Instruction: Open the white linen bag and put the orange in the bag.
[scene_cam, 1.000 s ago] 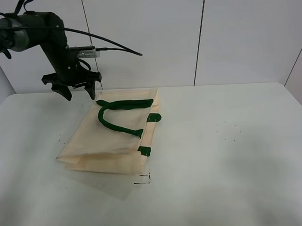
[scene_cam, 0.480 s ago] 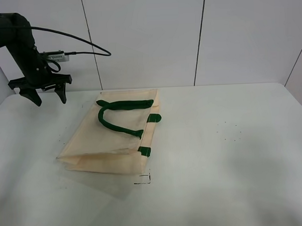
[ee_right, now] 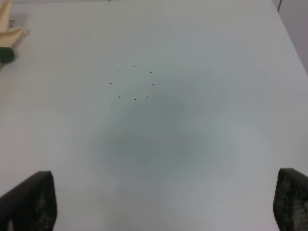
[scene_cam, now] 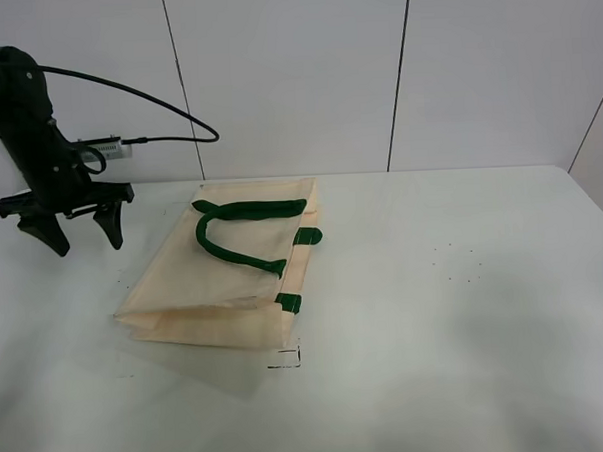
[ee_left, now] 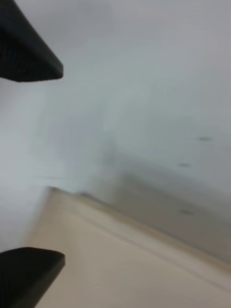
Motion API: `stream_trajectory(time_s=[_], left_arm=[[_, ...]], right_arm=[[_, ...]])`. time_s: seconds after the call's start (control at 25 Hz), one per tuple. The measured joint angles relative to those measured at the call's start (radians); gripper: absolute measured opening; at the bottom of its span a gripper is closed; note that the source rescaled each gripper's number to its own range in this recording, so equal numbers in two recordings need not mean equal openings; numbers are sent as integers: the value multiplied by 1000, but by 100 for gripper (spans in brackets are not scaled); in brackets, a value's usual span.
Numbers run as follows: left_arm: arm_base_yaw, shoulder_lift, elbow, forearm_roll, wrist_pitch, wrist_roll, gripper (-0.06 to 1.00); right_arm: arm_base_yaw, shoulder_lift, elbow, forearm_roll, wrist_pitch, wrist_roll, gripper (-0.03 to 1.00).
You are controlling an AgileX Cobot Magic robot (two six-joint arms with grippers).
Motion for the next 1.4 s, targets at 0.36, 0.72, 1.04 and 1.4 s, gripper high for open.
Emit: stream_trajectory(time_s=[0.36, 0.72, 1.04, 1.4], left_arm=[[-88, -479, 559, 48, 0, -22, 96], [-101, -1099, 962, 54, -65, -27, 96], [-101, -1566, 1038, 54, -122, 7, 96], [-56, -1822, 1043, 72, -122, 11, 96]], right_arm=[[0, 0, 0, 0, 0, 0, 100], [0, 0, 0, 0, 0, 0, 100], [0, 0, 0, 0, 0, 0, 100], [0, 0, 0, 0, 0, 0, 100]])
